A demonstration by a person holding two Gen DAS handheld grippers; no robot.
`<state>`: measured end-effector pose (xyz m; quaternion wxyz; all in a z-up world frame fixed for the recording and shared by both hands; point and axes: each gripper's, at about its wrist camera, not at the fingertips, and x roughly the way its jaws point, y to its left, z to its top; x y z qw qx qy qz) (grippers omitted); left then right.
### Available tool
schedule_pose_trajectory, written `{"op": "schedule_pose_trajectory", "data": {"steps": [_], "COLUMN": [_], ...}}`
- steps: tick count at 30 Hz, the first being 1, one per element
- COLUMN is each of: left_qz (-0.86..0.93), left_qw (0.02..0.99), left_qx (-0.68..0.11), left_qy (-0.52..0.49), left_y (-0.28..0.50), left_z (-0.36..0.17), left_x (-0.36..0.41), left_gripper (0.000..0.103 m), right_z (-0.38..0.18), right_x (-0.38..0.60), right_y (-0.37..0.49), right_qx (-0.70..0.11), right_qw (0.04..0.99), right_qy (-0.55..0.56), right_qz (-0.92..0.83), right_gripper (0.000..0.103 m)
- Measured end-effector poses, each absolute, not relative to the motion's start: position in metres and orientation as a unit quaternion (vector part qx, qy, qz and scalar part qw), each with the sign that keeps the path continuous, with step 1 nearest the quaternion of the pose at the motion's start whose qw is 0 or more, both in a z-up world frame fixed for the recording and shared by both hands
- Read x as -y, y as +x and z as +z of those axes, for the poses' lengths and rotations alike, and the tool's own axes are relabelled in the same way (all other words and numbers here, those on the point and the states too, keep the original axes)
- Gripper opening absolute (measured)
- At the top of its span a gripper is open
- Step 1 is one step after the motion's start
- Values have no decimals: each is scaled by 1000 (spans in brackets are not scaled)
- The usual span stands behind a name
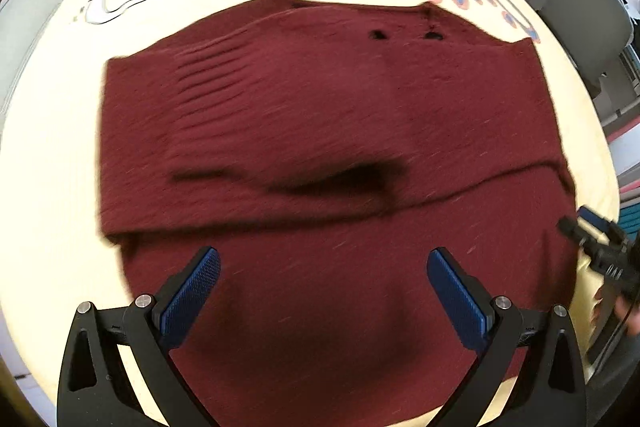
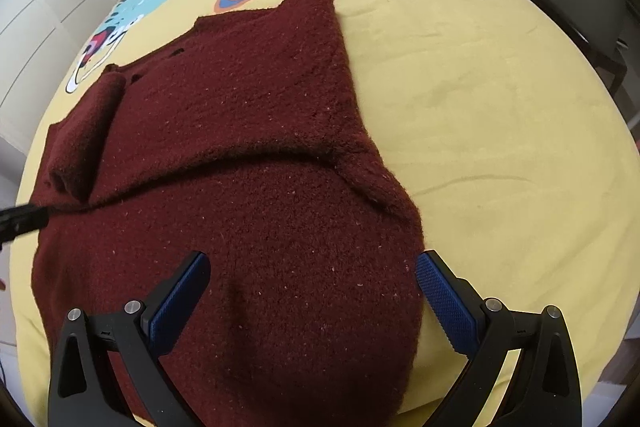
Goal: Fold small clothes
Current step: 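Move the open left gripper toward the other side edge of the sweater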
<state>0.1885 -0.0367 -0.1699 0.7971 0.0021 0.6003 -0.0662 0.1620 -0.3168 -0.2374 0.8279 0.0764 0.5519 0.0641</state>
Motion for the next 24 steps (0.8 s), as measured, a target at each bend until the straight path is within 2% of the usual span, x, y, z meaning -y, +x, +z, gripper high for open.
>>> {"op": "schedule_pose_trajectory", "data": {"steps": [4,10,17,20,24], "left_qz": [-16,34,48,46,41], "left_qw": [799,790,798,804,803], "left_qx": [-600,-612,-601,-592,-595], "left_qy": [23,-21,-13,-20,-23], "left_y": [177,180,197,207,217], "left_z": [-179,-204,-221,-226,-237], "left_x": [4,-44,-58,-59,-56], "left_gripper": [102,102,100,90,84], "right_z": [-237,-238,-242,-240,-238], "right_x": [314,306,291,282,269], "right_y": [160,152,144,142,140], "right_qx": [-553,-557,-572,-576,-578], "right_qw": [827,824,816,813,811], "right_qy": [77,73,46,30,15], "right_qz": [65,67,71,79,83], "right_gripper": [102,102,102,102,102]}}
